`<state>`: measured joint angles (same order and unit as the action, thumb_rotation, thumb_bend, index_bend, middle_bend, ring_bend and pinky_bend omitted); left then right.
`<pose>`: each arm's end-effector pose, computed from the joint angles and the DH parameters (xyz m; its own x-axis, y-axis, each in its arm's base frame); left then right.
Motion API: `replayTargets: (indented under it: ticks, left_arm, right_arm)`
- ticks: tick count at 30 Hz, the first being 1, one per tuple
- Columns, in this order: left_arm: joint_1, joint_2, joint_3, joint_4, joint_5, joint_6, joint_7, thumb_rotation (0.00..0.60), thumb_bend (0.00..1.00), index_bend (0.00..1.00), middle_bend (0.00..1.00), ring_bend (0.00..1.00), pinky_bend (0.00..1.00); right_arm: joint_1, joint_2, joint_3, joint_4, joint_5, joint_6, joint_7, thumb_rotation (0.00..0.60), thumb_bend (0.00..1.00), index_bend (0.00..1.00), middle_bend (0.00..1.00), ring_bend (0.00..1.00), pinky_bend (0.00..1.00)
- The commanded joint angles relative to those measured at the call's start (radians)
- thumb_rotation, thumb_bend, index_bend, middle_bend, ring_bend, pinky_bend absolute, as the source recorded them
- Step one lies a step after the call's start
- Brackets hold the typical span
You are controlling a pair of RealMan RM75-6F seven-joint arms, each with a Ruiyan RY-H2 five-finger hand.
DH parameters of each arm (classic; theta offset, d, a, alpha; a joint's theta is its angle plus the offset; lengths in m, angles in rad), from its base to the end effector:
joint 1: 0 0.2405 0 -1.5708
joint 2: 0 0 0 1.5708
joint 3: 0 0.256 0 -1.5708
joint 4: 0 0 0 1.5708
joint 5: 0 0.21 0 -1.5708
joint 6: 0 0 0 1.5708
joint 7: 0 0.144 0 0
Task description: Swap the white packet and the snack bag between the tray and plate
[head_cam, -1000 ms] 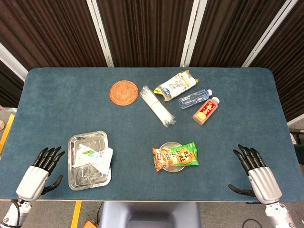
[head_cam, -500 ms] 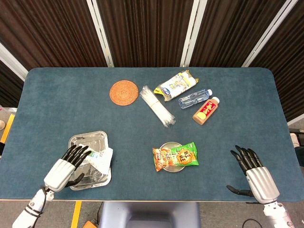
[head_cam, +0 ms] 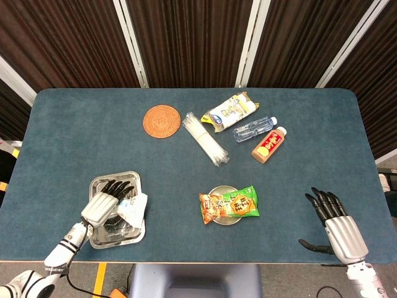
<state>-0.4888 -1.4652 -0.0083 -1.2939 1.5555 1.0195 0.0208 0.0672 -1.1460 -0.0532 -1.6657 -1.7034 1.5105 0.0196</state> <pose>-0.2616 0.2806 0.0044 0.5344 0.3015 0.7896 0.8163 -0.4264 -0.3896 -0.2797 -0.1499 0.1263 0.3175 -0.0939 0.9436 -0.9364 -0.1881 0.2964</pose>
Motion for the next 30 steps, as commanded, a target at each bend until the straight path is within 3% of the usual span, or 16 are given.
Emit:
replayTargets:
  ticks: [1,3,4,8,13,19,22,30]
  left_arm:
    - [-0.013,-0.018,-0.006,0.027,0.01,0.017,-0.03,0.6,0.39,0.23,0.26,0.17,0.29]
    - [-0.019,-0.04,-0.012,0.062,0.019,0.036,-0.052,0.6,0.39,0.46,0.51,0.4,0.49]
    - [-0.022,-0.05,-0.016,0.077,0.02,0.045,-0.061,0.6,0.4,0.52,0.59,0.47,0.55]
    - [-0.031,-0.097,-0.035,0.15,0.034,0.101,-0.08,0.6,0.43,0.68,0.76,0.64,0.75]
    - [-0.072,-0.105,-0.056,0.188,0.072,0.142,-0.094,0.6,0.46,0.71,0.79,0.66,0.77]
    - [-0.182,-0.118,-0.121,0.196,0.09,0.12,-0.04,0.6,0.46,0.71,0.79,0.66,0.77]
    - [-0.261,-0.163,-0.158,0.236,0.091,0.081,-0.02,0.6,0.46,0.7,0.79,0.66,0.77]
    - [-0.474,-0.383,-0.227,0.51,0.068,-0.01,-0.052,0.6,0.45,0.69,0.77,0.65,0.75]
  right_arm:
    - [0.001,-0.002,0.0,0.0,0.002,-0.004,-0.004,0.6,0.21,0.0,0.0,0.0,0.0]
    - [0.002,-0.003,0.0,0.0,0.004,-0.008,-0.007,0.6,0.21,0.0,0.0,0.0,0.0]
    - [0.002,-0.003,0.001,-0.001,0.006,-0.01,-0.008,0.6,0.21,0.0,0.0,0.0,0.0]
    - [0.002,-0.001,0.005,-0.002,0.013,-0.01,-0.004,0.6,0.21,0.0,0.0,0.0,0.0]
    - [0.004,0.001,0.008,-0.002,0.021,-0.015,-0.001,0.6,0.21,0.0,0.0,0.0,0.0]
    - [0.011,-0.002,0.011,-0.001,0.035,-0.035,-0.005,0.6,0.21,0.0,0.0,0.0,0.0]
    - [0.019,-0.006,0.015,0.0,0.048,-0.055,-0.01,0.6,0.21,0.0,0.0,0.0,0.0]
    - [0.057,-0.014,0.032,0.009,0.112,-0.144,-0.003,0.6,0.21,0.0,0.0,0.0,0.0]
